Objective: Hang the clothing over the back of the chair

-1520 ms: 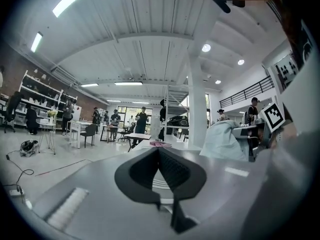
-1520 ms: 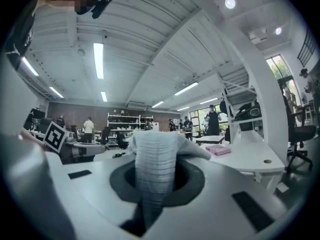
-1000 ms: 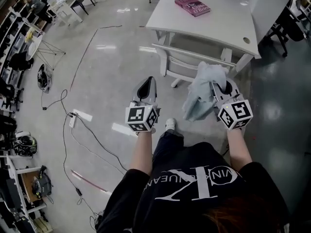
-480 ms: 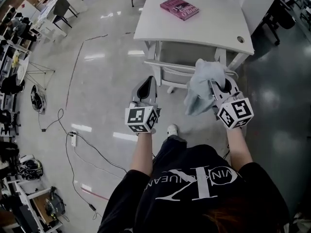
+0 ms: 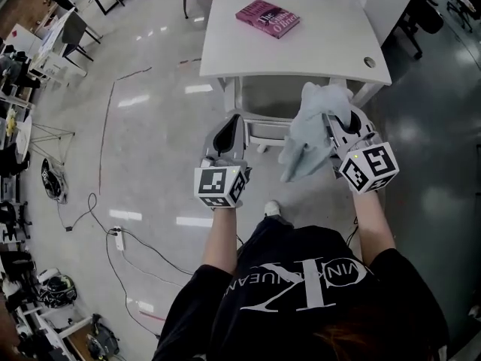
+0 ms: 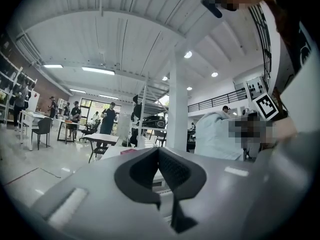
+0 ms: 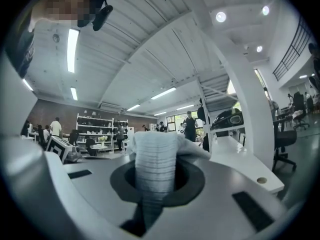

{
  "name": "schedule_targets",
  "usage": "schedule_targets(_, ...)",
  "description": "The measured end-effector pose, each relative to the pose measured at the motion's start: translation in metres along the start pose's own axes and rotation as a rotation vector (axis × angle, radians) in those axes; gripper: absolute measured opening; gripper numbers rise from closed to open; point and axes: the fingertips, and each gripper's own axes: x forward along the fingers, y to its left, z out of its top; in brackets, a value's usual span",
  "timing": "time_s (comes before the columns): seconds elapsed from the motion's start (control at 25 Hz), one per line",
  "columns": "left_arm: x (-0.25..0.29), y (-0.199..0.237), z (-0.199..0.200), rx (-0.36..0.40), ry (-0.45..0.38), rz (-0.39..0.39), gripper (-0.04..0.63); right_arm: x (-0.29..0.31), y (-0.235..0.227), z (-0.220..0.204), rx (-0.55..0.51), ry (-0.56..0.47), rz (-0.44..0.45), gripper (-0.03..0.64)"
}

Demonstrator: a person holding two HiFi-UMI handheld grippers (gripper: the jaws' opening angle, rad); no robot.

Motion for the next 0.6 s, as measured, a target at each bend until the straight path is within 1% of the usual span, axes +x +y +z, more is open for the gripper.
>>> schedule_targets(0.08, 0.006, 0.008, 0.002, -0.012, -0.008, -0.014, 0.011, 0.011, -0.004, 0.007, 0.001, -0.008, -0.016, 0.035)
schedule_targets(0.24, 0.015, 0.018, 0.004, -0.084, -0.037, -0.007, 0.011, 0.032, -0.012, 0.026, 0.023, -0.032, -0.064, 0.035)
schedule_targets(0.28, 0.014, 0.017, 0.004, -0.088, -0.038, -0.007, 0.011, 0.035, -0.012, 0.029, 0.026, -0.028, -0.076, 0.035)
schedule_targets(0.44, 0.023, 0.016, 0.013, -0.023, -0.027, -0.002, 0.011, 0.051, -0.02, 0.042, -0.009, -0.002, -0.106, 0.035)
schedule_targets(0.6, 0.037, 0.026, 0.022, -0.005, -0.035, 0.005, 0.011, 0.068, -0.039, 0.054, -0.025, -0.011, -0.133, 0.035)
